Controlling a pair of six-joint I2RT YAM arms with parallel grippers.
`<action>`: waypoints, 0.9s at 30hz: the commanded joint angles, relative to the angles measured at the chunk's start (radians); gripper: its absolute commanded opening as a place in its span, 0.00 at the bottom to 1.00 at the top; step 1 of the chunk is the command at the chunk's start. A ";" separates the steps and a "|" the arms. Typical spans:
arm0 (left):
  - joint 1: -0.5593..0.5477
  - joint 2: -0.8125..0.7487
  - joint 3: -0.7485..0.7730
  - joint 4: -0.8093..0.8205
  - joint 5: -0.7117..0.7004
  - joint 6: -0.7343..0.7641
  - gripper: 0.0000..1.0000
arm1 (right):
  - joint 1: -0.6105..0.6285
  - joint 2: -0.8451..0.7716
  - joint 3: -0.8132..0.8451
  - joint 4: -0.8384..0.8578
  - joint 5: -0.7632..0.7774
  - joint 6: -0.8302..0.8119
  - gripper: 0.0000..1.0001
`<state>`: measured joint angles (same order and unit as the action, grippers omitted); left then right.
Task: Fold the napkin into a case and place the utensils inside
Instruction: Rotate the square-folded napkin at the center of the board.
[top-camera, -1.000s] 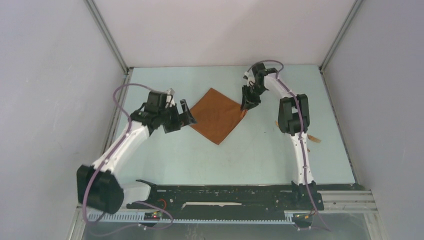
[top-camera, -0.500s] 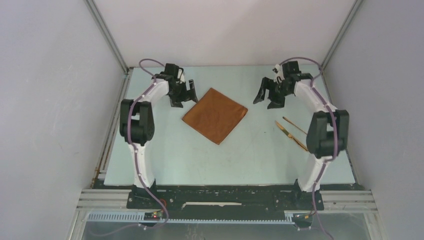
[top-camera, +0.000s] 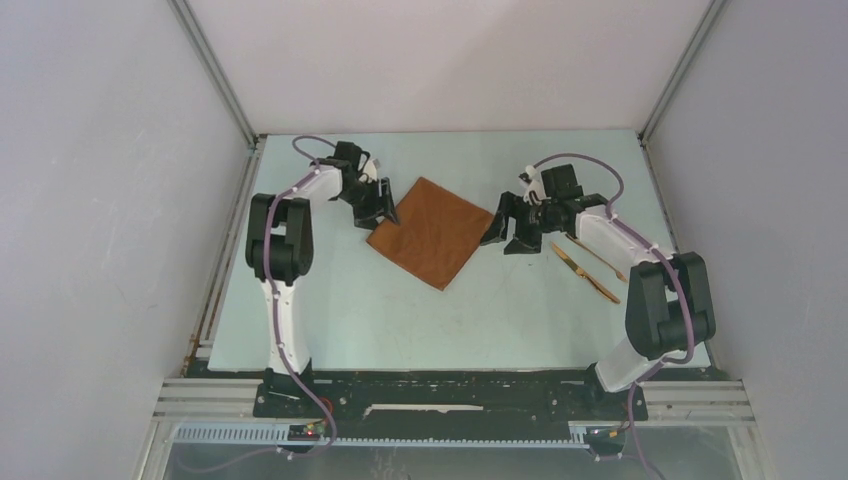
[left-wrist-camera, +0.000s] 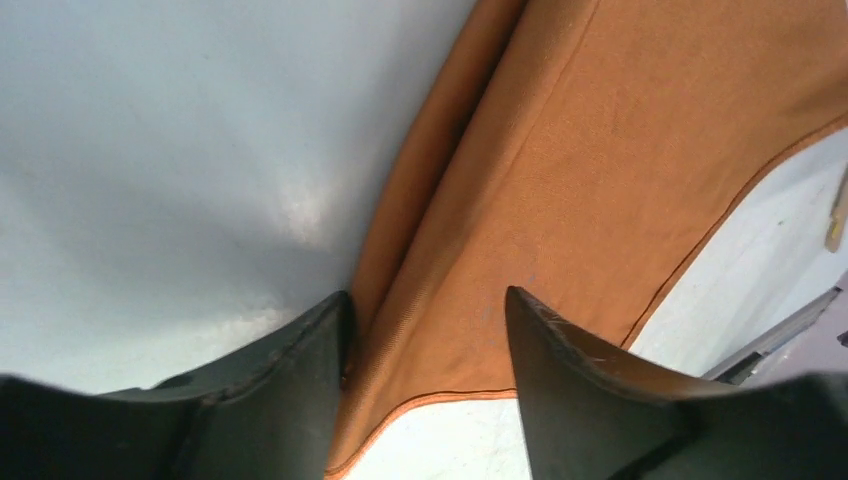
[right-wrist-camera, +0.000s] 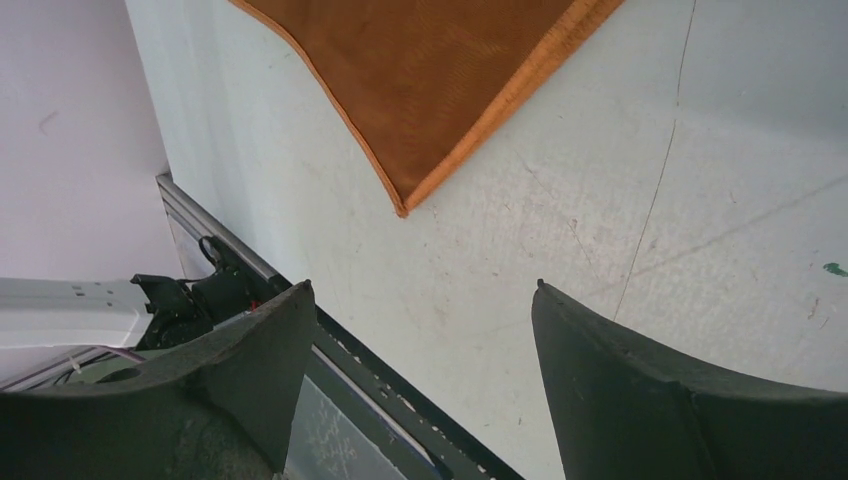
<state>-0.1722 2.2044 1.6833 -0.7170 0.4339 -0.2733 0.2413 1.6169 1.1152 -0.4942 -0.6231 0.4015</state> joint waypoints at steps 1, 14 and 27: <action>-0.003 -0.048 -0.150 0.075 0.056 -0.100 0.61 | -0.004 -0.055 -0.013 0.058 -0.011 0.015 0.86; -0.123 -0.535 -0.877 0.596 -0.025 -0.585 0.54 | 0.015 -0.017 -0.081 -0.004 0.089 0.052 0.86; -0.186 -0.908 -1.192 0.667 -0.047 -0.716 0.72 | -0.043 0.131 -0.101 -0.050 0.071 0.138 0.74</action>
<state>-0.3119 1.3403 0.5831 -0.1692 0.3542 -0.8658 0.2165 1.7119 1.0157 -0.5358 -0.5350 0.4904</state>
